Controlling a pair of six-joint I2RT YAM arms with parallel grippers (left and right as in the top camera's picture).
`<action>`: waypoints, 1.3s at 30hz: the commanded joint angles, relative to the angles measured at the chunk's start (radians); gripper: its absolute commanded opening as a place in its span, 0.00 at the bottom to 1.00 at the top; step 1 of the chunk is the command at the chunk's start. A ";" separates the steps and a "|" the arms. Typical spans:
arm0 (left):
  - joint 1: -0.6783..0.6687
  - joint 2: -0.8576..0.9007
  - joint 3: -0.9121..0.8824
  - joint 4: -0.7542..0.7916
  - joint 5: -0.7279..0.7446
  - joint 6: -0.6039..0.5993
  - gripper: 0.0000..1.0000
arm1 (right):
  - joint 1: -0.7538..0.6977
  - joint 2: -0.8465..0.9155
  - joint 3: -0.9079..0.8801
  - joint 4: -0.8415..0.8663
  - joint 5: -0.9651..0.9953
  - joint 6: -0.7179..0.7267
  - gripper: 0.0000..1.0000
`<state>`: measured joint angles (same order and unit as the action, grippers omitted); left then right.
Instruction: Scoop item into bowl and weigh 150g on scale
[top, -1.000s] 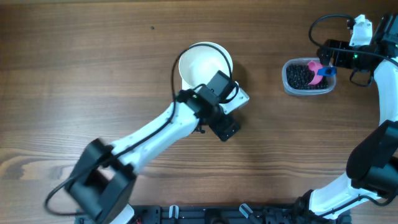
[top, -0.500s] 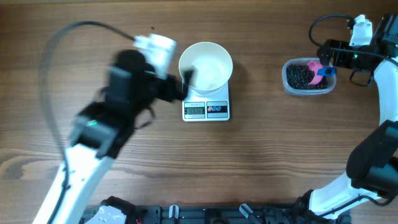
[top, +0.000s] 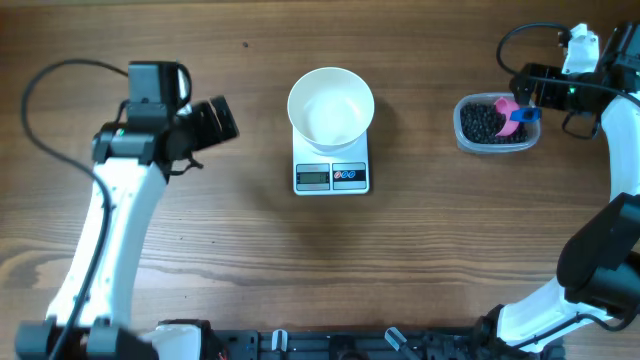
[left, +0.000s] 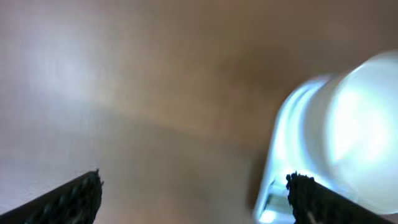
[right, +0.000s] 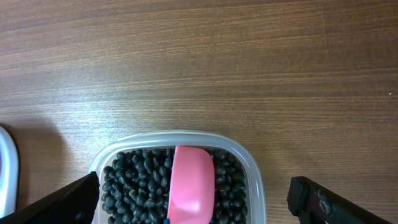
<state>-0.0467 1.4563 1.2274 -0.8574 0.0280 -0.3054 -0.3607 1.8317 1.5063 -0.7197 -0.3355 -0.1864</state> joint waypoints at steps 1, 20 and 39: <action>-0.004 0.107 -0.026 -0.116 0.047 -0.016 1.00 | 0.004 -0.014 0.021 0.002 0.003 0.006 1.00; -0.676 0.177 -0.123 0.080 0.314 0.340 1.00 | 0.004 -0.014 0.021 0.002 0.003 0.006 1.00; -0.087 0.176 -0.123 -0.041 -0.015 0.140 1.00 | 0.004 -0.014 0.021 0.002 0.003 0.006 1.00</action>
<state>-0.1753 1.6363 1.1034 -0.8970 0.0341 -0.1562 -0.3607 1.8317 1.5063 -0.7197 -0.3355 -0.1864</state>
